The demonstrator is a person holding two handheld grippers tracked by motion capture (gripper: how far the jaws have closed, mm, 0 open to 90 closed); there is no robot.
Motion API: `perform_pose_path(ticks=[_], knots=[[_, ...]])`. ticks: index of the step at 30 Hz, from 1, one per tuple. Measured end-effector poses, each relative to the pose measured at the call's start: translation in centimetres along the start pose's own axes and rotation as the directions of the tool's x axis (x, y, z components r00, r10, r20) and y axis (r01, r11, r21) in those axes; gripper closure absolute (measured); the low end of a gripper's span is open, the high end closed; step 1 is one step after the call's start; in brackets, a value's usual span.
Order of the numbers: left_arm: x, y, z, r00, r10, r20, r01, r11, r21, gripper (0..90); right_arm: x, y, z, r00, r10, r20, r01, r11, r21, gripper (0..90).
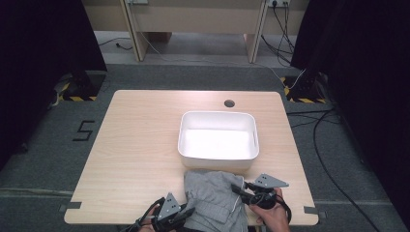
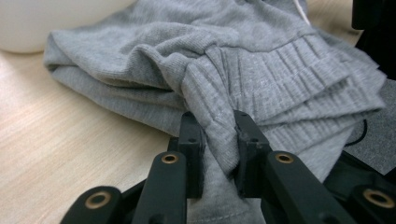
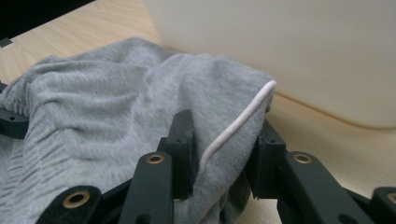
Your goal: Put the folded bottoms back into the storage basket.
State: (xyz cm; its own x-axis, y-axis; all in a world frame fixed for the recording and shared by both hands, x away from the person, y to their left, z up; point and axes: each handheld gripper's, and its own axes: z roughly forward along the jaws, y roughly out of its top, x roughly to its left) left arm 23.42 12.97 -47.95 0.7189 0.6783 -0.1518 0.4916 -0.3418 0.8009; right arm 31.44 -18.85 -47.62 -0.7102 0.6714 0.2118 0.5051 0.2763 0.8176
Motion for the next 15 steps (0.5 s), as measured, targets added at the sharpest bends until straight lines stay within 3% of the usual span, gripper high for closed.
perform_pose_path(ticks=[3, 15], knots=[[-0.5, 0.2, -0.3, 0.9998, 0.010, 0.018, -0.010, 0.9999, -0.005, 75.5, 0.5, 0.3, -0.4, 0.9994, -0.033, 0.010, 0.034, 0.999, -0.009, 68.0], [-1.7, 1.6, -1.9, 0.9967, 0.058, 0.056, -0.057, 0.9979, -0.031, 75.7, 1.9, 1.5, -1.8, 0.9970, -0.076, -0.012, 0.075, 0.994, -0.080, 71.3]])
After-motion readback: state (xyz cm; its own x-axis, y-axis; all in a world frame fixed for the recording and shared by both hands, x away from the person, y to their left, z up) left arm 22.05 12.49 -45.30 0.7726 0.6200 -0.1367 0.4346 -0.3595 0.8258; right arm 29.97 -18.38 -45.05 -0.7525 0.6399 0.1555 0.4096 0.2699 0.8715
